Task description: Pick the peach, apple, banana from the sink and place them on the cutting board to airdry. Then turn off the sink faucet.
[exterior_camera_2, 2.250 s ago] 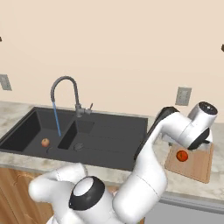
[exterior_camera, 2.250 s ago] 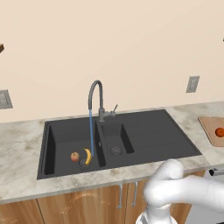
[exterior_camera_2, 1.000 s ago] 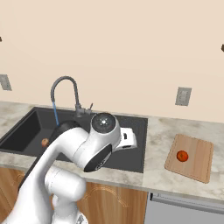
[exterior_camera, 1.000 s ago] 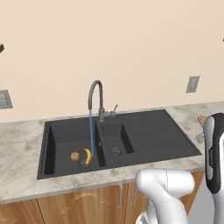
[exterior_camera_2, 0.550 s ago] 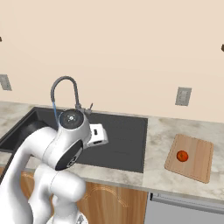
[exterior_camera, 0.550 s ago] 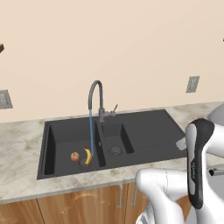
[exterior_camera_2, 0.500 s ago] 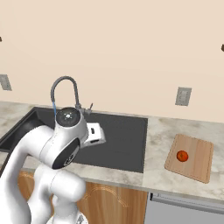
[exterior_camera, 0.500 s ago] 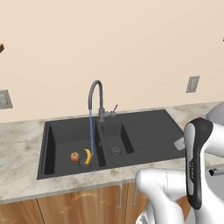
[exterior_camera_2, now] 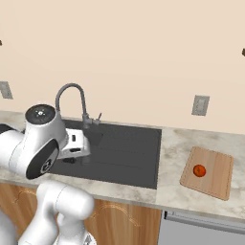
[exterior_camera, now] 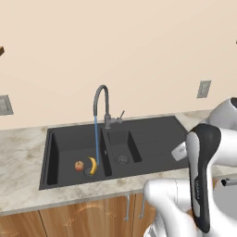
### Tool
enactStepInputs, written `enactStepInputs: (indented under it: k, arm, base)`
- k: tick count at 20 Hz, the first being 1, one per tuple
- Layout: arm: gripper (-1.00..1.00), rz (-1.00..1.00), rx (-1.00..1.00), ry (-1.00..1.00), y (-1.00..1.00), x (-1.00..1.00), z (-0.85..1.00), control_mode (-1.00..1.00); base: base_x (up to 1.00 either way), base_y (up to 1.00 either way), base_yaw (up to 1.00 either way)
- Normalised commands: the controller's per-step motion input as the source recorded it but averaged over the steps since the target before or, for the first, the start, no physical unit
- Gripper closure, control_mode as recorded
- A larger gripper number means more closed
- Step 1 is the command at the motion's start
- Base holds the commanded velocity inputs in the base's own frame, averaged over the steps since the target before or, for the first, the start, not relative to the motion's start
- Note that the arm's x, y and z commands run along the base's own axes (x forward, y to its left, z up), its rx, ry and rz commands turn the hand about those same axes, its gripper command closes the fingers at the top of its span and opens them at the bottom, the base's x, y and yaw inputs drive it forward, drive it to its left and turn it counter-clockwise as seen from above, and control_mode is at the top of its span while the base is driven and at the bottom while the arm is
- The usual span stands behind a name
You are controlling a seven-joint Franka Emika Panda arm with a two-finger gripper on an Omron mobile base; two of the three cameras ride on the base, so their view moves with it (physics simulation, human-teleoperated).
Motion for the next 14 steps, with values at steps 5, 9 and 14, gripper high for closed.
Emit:
enactStepInputs:
  k: [5,9,14]
  arm:
    - [-1.0,-0.24,0.01,-0.05,0.86,-0.33,0.02,-1.0]
    - [-1.0,-0.19,0.0,-0.05,0.73,-0.29,-0.12,-1.0]
    - [-1.0,-0.19,0.01,-0.08,0.83,-0.1,-0.02,-1.0]
  base:
    - [0.0,0.0,0.0]
    - [0.0,0.0,0.0]
    - [0.0,0.0,0.0]
